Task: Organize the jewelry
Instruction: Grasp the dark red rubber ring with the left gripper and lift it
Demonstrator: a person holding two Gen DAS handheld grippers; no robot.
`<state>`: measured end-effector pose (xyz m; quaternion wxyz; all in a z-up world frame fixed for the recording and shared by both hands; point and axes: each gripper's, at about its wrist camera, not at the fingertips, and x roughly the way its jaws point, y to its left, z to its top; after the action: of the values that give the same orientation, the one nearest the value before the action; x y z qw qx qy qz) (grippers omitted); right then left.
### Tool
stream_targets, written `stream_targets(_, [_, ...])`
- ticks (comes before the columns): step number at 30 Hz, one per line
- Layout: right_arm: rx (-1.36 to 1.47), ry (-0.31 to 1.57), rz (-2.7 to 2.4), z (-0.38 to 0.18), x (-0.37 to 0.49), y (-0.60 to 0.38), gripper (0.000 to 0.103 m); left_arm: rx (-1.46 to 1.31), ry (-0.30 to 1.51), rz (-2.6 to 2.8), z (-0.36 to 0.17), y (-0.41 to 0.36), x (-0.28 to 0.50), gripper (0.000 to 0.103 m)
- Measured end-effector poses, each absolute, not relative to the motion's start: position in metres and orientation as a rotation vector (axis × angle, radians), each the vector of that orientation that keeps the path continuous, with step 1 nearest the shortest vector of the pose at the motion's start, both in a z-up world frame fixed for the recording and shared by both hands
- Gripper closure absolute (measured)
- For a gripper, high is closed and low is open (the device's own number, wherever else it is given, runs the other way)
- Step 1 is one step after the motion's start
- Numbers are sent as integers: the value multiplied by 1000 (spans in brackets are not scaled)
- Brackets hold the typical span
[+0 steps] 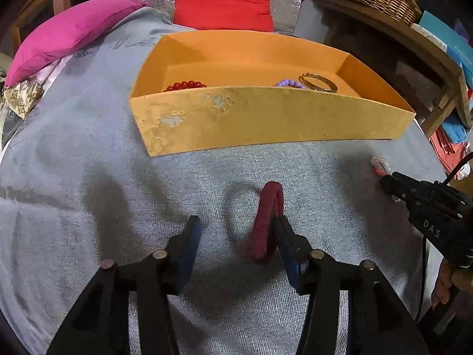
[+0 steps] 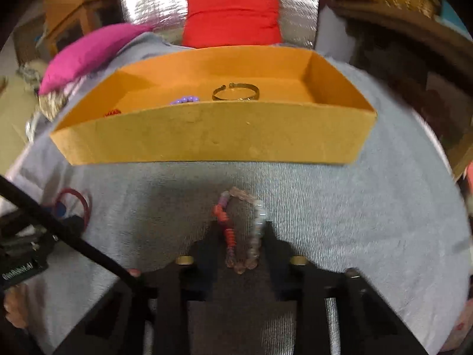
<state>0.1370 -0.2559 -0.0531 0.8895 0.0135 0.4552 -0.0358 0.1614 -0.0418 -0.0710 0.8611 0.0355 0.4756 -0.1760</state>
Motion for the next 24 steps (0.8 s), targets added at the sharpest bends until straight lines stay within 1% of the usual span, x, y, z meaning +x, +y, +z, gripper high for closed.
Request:
stream_targets(1, [21,942,-80,-53,136,-255,87,62,999,-381,-70,-41,161,72])
stream_targets(2, [19,940,-82,-52,136,-255,87,57,1002,-387,-70,-40,161,88])
stream_targets(3, [23,937,-83,-51,135,-255,87,54,1004,-392,-70,-39,161,94])
stream_targets(9, [117,922,-54,-42,130,-265,87,47,985,-393,-66,-36,157,96])
stream_targets(17, [262,901,19,-34,120,-281,87,32,926,-391,-50,-25,149,96])
stream_targets(20, [264,890,-3,-32,117,-284,87,36,929,-414,-50,-27,149,96])
stream_targets(22, [276,896,-10,-33,118,-286,87,52,947,-430,-52,-31,148,78])
stream_targets(23, [278,901,-9,-34,119,-287,87,63,954,-435,-54,-35,147,51])
stream_targets(24, [276,905,-10,-34,120,-286,87,73,949,-431,-54,-36,145,33])
